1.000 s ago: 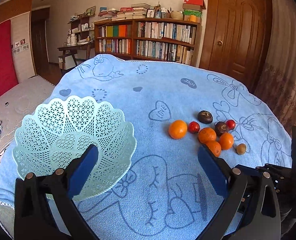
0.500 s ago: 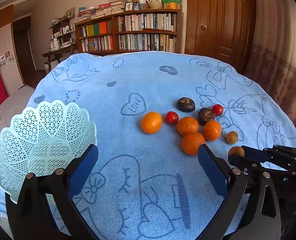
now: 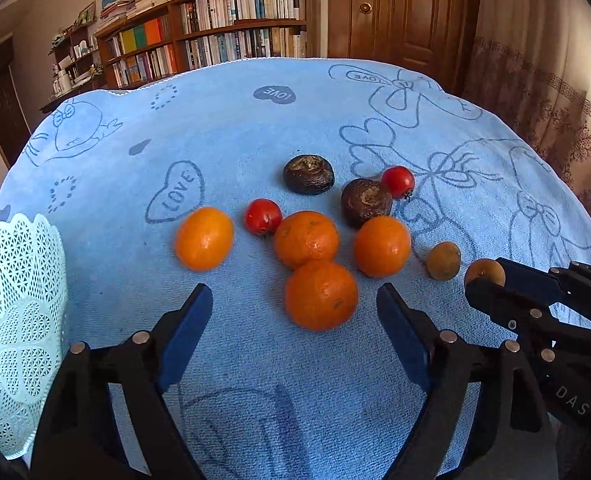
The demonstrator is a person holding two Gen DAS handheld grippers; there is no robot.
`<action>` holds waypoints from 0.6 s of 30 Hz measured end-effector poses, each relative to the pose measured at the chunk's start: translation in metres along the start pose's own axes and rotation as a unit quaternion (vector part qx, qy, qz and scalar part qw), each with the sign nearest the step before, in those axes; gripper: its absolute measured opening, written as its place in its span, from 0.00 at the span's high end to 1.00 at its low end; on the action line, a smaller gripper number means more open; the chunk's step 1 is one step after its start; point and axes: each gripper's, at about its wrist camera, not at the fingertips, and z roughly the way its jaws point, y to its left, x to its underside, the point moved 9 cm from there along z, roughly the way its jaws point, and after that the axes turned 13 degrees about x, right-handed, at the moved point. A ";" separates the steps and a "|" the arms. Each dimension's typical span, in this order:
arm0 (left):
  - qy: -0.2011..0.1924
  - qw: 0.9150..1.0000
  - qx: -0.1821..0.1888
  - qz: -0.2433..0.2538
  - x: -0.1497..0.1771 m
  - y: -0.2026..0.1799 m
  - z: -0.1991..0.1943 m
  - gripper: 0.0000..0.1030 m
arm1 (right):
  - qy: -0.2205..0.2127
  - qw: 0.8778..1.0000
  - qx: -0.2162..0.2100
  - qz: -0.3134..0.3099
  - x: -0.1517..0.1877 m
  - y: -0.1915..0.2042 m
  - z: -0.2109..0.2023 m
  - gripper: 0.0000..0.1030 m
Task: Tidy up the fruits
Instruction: 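Grasp an orange with the left tool while the right tool holds the brown fruit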
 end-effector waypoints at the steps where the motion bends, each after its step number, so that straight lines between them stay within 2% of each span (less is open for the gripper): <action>1: 0.004 1.000 0.004 -0.003 0.000 0.000 0.005 0.26 | 0.000 1.000 0.000 0.000 0.000 0.000 0.001 0.72; 4: 0.014 0.999 0.024 -0.020 0.003 0.002 0.015 0.41 | 0.001 1.000 -0.001 -0.001 0.000 0.001 0.003 0.72; 7: 0.008 0.998 0.045 -0.032 0.005 0.003 0.016 0.49 | 0.004 1.000 0.000 -0.002 0.002 0.002 0.006 0.72; 8: 0.004 0.998 0.054 -0.032 0.004 0.001 0.014 0.58 | 0.005 1.000 -0.001 -0.003 0.003 0.002 0.007 0.72; 9: 0.001 0.997 0.064 -0.033 0.004 -0.001 0.013 0.61 | 0.005 1.000 -0.001 -0.003 0.003 0.003 0.007 0.72; 18: -0.022 0.998 0.053 -0.028 0.007 -0.001 -0.004 0.61 | -0.003 1.000 -0.001 -0.007 0.002 0.006 0.003 0.72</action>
